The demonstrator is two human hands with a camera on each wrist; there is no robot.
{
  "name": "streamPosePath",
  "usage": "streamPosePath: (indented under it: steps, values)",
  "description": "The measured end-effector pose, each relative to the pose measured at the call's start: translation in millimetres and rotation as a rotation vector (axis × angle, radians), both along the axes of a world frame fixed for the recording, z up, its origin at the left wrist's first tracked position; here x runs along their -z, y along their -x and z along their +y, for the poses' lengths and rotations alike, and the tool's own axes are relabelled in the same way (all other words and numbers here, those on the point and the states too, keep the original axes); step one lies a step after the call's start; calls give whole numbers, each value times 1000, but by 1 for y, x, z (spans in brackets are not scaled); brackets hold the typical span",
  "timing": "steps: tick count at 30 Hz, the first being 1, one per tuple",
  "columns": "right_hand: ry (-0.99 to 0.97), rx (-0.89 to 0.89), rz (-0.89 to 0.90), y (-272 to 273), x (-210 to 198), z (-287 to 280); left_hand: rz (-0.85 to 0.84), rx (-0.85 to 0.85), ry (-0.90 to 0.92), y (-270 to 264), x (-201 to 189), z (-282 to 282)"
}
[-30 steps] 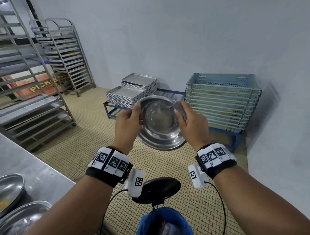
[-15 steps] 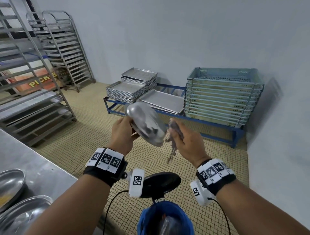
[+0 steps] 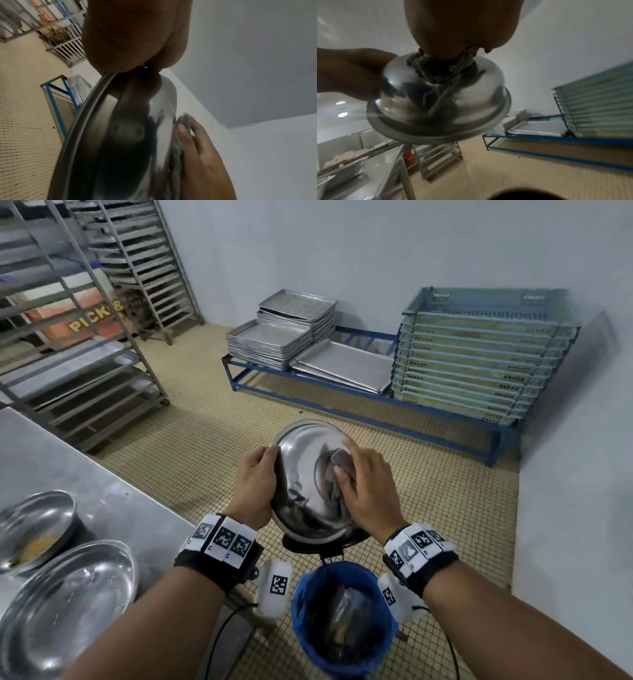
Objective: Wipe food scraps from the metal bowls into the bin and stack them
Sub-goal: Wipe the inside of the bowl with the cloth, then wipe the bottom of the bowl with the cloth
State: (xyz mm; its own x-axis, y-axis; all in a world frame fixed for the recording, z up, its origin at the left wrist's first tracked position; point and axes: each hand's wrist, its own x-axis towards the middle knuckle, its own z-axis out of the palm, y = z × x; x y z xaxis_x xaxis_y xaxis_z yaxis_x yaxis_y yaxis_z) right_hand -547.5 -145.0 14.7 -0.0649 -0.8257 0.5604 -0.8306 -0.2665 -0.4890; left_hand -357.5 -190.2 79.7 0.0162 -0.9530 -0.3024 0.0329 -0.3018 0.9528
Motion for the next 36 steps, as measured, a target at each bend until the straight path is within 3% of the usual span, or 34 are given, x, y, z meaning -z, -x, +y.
streamPosePath:
  steps: [2,7,12,18,20,25,32,36]
  values:
    - [16,18,-72,-4,3,4,43,-29,-16,0,3,4]
    - [-57,-140,131,-26,3,10,140,-58,-52,4,4,10]
    - [-115,-36,-54,-12,-9,-4,74,-7,-4,5,10,17]
    - [-33,-219,119,-19,11,21,86,5,74,6,10,21]
    - [-37,-152,122,-5,20,27,88,24,86,4,10,26]
    - [-123,20,-99,12,-1,11,153,48,152,23,11,45]
    - [-54,-309,72,13,11,47,160,-116,196,41,4,54]
    - [-75,-244,98,29,14,50,156,-141,170,48,7,69]
